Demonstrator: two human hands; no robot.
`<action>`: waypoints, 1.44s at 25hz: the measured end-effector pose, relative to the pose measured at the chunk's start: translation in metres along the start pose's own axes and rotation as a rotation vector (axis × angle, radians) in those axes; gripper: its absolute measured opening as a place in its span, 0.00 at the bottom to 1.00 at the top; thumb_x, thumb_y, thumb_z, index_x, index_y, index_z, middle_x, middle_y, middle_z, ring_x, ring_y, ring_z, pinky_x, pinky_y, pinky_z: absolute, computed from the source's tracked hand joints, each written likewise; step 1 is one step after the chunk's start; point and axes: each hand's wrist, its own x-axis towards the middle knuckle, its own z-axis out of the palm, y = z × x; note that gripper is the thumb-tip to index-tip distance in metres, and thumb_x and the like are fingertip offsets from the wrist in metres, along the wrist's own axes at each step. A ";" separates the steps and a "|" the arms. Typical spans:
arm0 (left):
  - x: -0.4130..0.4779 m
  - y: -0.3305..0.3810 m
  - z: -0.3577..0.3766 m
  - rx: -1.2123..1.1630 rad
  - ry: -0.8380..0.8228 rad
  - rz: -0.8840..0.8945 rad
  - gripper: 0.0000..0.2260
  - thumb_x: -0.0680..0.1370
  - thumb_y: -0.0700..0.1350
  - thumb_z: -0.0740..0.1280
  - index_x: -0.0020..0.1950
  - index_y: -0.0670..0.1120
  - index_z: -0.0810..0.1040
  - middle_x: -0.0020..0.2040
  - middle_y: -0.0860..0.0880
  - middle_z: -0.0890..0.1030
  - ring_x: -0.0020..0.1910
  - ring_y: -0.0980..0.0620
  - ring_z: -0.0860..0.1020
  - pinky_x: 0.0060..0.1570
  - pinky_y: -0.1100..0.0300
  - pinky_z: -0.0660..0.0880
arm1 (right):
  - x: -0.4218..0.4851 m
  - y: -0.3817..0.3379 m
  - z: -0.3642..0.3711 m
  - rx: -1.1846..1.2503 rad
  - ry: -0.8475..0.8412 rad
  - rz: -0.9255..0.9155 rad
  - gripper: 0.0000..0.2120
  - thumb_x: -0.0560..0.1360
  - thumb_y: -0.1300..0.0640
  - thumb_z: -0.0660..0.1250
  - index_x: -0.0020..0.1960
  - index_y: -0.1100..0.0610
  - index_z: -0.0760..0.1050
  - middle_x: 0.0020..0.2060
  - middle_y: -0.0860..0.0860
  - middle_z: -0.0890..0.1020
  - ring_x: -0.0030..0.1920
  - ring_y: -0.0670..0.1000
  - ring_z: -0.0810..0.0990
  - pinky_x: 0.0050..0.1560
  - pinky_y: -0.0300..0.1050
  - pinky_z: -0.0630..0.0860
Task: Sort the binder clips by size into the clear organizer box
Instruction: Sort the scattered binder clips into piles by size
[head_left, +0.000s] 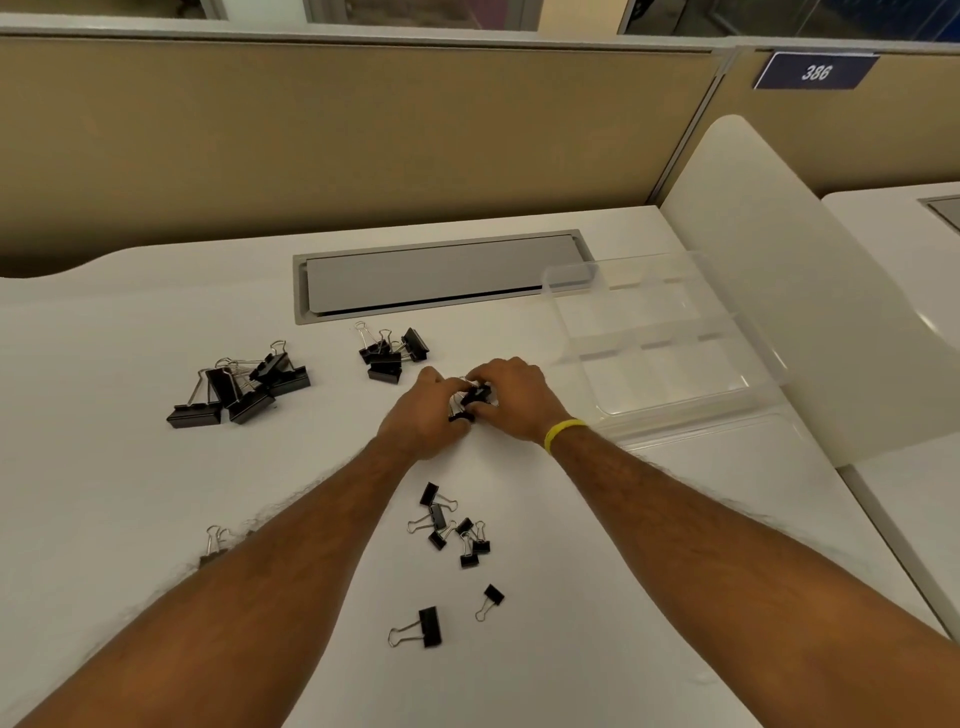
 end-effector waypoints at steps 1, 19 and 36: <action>-0.001 0.001 0.002 -0.008 0.002 0.013 0.24 0.74 0.49 0.70 0.69 0.52 0.71 0.57 0.47 0.68 0.51 0.47 0.75 0.50 0.56 0.74 | -0.002 -0.001 0.003 0.020 0.029 0.001 0.19 0.72 0.48 0.71 0.61 0.51 0.78 0.55 0.51 0.82 0.56 0.54 0.76 0.58 0.51 0.70; -0.037 -0.006 0.009 0.067 0.083 0.052 0.23 0.75 0.51 0.70 0.68 0.50 0.69 0.65 0.49 0.70 0.59 0.49 0.74 0.58 0.51 0.74 | -0.063 0.019 0.013 0.295 0.214 0.168 0.20 0.73 0.55 0.72 0.64 0.55 0.74 0.60 0.50 0.78 0.62 0.51 0.71 0.63 0.42 0.66; -0.110 -0.035 0.024 0.206 0.067 0.195 0.11 0.77 0.42 0.66 0.58 0.47 0.80 0.58 0.51 0.78 0.57 0.51 0.74 0.55 0.59 0.71 | -0.143 -0.032 0.050 0.277 0.066 0.029 0.16 0.74 0.61 0.67 0.61 0.53 0.75 0.55 0.49 0.79 0.57 0.49 0.73 0.61 0.46 0.71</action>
